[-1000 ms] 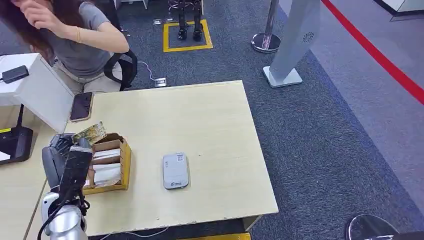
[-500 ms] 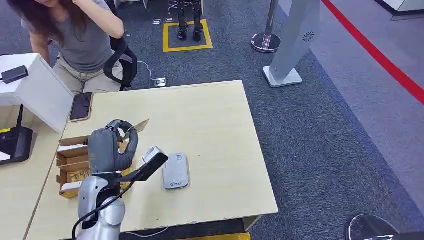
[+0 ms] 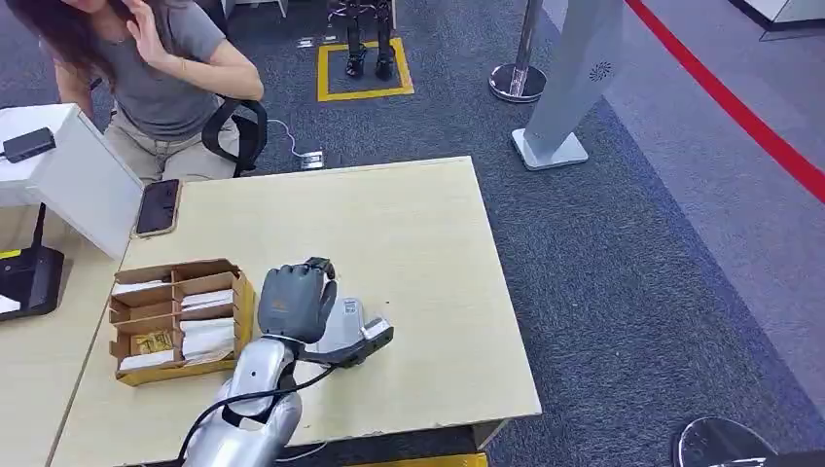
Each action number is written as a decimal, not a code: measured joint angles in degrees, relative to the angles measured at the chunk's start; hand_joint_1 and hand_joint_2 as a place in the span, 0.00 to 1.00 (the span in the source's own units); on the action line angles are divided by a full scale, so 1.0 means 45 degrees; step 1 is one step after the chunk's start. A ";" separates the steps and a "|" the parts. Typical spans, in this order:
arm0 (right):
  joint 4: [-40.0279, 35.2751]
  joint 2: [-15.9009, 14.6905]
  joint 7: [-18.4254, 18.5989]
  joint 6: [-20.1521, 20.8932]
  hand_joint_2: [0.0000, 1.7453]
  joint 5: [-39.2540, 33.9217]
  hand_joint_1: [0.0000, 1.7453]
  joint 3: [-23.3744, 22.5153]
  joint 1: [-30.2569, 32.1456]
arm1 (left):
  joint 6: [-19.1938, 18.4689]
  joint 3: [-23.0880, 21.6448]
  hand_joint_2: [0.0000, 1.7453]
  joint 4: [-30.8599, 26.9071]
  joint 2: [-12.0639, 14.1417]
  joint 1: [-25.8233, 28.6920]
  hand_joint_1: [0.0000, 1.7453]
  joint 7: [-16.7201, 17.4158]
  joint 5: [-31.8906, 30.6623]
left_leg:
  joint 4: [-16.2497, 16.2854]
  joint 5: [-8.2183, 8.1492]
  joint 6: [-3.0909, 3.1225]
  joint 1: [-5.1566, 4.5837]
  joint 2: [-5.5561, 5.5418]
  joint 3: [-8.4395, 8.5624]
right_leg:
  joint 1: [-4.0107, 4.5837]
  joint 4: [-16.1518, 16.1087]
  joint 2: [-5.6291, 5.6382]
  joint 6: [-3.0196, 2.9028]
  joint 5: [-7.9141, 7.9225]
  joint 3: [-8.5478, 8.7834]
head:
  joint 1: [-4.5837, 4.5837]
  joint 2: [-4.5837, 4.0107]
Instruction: Pass the card to the sensor for recognition and then transmit it.
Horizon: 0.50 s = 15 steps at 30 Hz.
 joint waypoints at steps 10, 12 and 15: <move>0.0000 0.0005 0.0000 0.0000 0.00 0.0000 0.00 -0.0185 0.0004 | -0.0379 -0.2033 1.00 0.2364 0.0584 -0.0966 1.00 0.0768 -0.0010 | -0.0001 -0.0001 0.0000 0.0000 0.0000 -0.0002 | 0.0000 0.0000 0.0001 0.0001 -0.0001 -0.0001 | -0.0005 0.0000; 0.0000 0.0005 0.0000 0.0000 0.00 0.0000 0.00 -0.0189 0.0006 | -0.0418 -0.2207 1.00 0.2543 0.0637 -0.1048 1.00 0.0773 -0.0010 | 0.0000 -0.0001 0.0000 0.0000 0.0000 -0.0002 | 0.0000 0.0000 0.0001 0.0001 -0.0001 -0.0001 | -0.0005 0.0000; 0.0000 0.0005 0.0000 0.0000 0.00 0.0000 0.00 -0.0194 0.0006 | -0.0432 -0.2421 1.00 0.2732 0.0691 -0.1180 1.00 0.0787 -0.0010 | -0.0001 0.0000 0.0000 0.0000 0.0000 -0.0002 | 0.0000 0.0001 0.0001 0.0001 -0.0001 0.0002 | -0.0005 0.0000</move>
